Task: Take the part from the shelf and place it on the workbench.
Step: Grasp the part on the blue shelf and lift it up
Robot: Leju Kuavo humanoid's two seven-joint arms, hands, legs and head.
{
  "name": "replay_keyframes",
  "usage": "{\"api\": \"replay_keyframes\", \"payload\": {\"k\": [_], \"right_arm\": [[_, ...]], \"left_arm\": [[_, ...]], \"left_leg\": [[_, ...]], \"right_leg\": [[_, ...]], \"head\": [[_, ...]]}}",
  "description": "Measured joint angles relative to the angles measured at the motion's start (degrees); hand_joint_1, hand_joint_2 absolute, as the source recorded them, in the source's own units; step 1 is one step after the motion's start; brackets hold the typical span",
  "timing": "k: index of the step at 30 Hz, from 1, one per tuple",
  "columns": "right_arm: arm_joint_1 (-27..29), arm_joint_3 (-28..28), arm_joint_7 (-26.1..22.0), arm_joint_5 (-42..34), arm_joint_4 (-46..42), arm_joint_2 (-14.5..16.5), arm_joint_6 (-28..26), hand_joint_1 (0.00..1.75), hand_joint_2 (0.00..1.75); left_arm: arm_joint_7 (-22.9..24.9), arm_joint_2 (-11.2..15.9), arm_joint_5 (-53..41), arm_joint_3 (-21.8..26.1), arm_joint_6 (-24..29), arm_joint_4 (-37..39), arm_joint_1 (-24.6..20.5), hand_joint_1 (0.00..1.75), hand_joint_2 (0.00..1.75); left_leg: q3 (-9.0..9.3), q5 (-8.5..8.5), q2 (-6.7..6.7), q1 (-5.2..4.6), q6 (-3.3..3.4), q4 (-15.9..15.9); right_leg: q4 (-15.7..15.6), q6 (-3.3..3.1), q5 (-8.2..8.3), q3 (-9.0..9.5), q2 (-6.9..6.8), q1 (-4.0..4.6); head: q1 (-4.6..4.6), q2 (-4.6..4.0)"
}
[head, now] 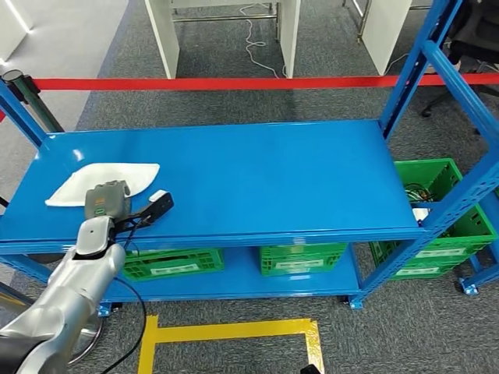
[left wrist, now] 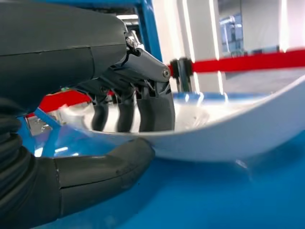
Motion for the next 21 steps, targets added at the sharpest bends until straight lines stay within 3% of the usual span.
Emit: {"api": "replay_keyframes", "payload": {"k": [1, 2, 3, 5, 7, 8, 12, 14, 16, 17, 18, 19, 21], "right_arm": [[0.0, 0.0, -0.1, 0.0, 0.0, 0.0, 0.0, 0.00, 1.75], [0.1, 0.0, -0.1, 0.0, 0.0, 0.0, 0.0, 0.00, 1.75], [0.1, 0.0, -0.2, 0.0, 0.0, 0.0, 0.0, 0.00, 1.75], [0.2, 0.1, -0.2, 0.1, 0.0, 0.0, 0.0, 0.00, 1.75], [0.2, 0.1, -0.3, 0.2, 0.0, 0.0, 0.0, 0.00, 1.75], [0.2, 0.1, -0.4, 0.2, 0.0, 0.0, 0.0, 0.00, 1.75], [0.3, 0.2, -0.5, 0.2, 0.0, 0.0, 0.0, 0.00, 1.75], [0.2, 0.2, -0.6, 0.1, 0.0, -0.1, 0.0, 0.00, 1.75], [-0.2, 0.2, -0.8, 0.0, 0.0, -0.1, 0.0, 0.00, 1.75], [-0.4, 0.2, -0.9, 0.0, 0.0, -0.2, 0.0, 0.00, 1.75], [-0.5, 0.2, -0.9, 0.0, 0.0, -0.2, 0.0, 0.00, 1.75], [-0.5, 0.2, -0.8, 0.1, 0.0, -0.2, 0.0, 0.00, 1.75], [-0.1, 0.2, -0.7, 0.2, 0.0, -0.2, -0.1, 0.00, 1.75]], "left_arm": [[-0.1, 0.0, 0.1, 0.1, 0.4, 0.2, 0.0, 1.75, 1.75], [-0.3, 0.0, 0.2, 0.3, 0.9, 0.4, 0.0, 1.75, 1.75], [-0.4, 0.0, 0.3, 0.5, 1.5, 0.6, 0.1, 1.75, 1.75], [-0.9, -0.1, 0.6, 1.0, 3.0, 0.8, 0.1, 1.75, 1.75], [-1.3, -0.2, 0.8, 1.4, 4.0, 0.9, 0.0, 1.75, 1.75], [-1.5, -0.2, 0.8, 1.5, 4.3, 0.9, 0.0, 1.75, 1.75], [-2.6, -0.6, 1.1, 2.1, 5.6, 1.0, 0.0, 1.75, 1.75], [-3.3, -0.8, 1.5, 2.5, 6.0, 1.0, 0.1, 1.75, 1.75], [-3.9, -0.9, 1.8, 2.8, 6.1, 1.1, 0.4, 1.75, 1.75], [-4.4, -1.0, 1.9, 2.8, 6.1, 1.1, 0.5, 1.75, 1.75], [-5.0, -1.1, 2.2, 2.9, 5.9, 1.1, 0.6, 1.75, 1.75], [-5.7, -1.1, 2.5, 3.1, 5.6, 1.2, 0.7, 1.75, 1.75], [-7.0, -1.1, 3.2, 3.4, 4.9, 1.2, 0.7, 1.75, 1.75]], "left_leg": [[-1.52, -1.16, 0.00, 0.09, -0.14, 3.4], [-2.29, -1.30, 0.00, 0.15, -0.20, 5.1], [-2.05, -0.32, 0.00, 0.19, -0.16, 4.6], [1.12, 3.73, 0.00, 0.23, 0.15, -2.2], [4.35, 5.93, 0.03, 0.02, 0.62, -8.9], [5.04, 6.02, 0.02, -0.12, 0.85, -10.5], [5.56, 5.98, 0.06, -0.03, 2.02, -11.8], [5.80, 6.18, 0.21, 0.20, 2.56, -12.2], [5.76, 6.16, 0.30, 0.17, 2.75, -12.2], [5.78, 6.15, 0.32, 0.16, 2.76, -12.2], [5.81, 6.14, 0.30, 0.16, 2.76, -12.2], [5.85, 6.13, 0.22, 0.18, 2.74, -12.1], [5.79, 6.00, -0.01, 0.09, 2.46, -11.8]], "right_leg": [[0.0, -0.05, -0.02, 0.05, 0.02, 0.00], [0.0, -0.06, -0.04, 0.12, 0.07, 0.00], [0.0, -0.06, -0.06, 0.24, 0.13, 0.00], [0.0, 0.02, -0.20, 0.58, 0.26, 0.00], [0.1, 0.40, -0.39, 0.64, 0.35, 0.18], [0.0, 0.68, -0.41, 0.56, 0.37, 0.24], [0.5, 1.95, -1.18, 0.21, 0.29, 0.25], [5.4, 2.32, -4.10, -2.10, 0.26, 0.25], [13.1, 2.60, -7.40, -5.50, 0.23, 0.29], [15.5, 2.69, -7.92, -6.47, 0.21, 0.29], [15.7, 2.74, -7.31, -6.45, 0.17, 0.28], [13.6, 2.75, -5.64, -5.35, 0.12, 0.21], [5.9, 2.75, -1.87, -1.73, -0.05, 0.06]], "head": [[0.01, 0.00], [0.01, 0.00], [0.01, 0.00], [0.00, 0.00], [0.03, 0.00], [0.05, 0.00], [0.15, 0.00], [0.33, 0.00], [0.45, 0.00], [0.45, 0.00], [0.48, 0.00], [0.47, 0.00], [0.49, 0.00]]}}
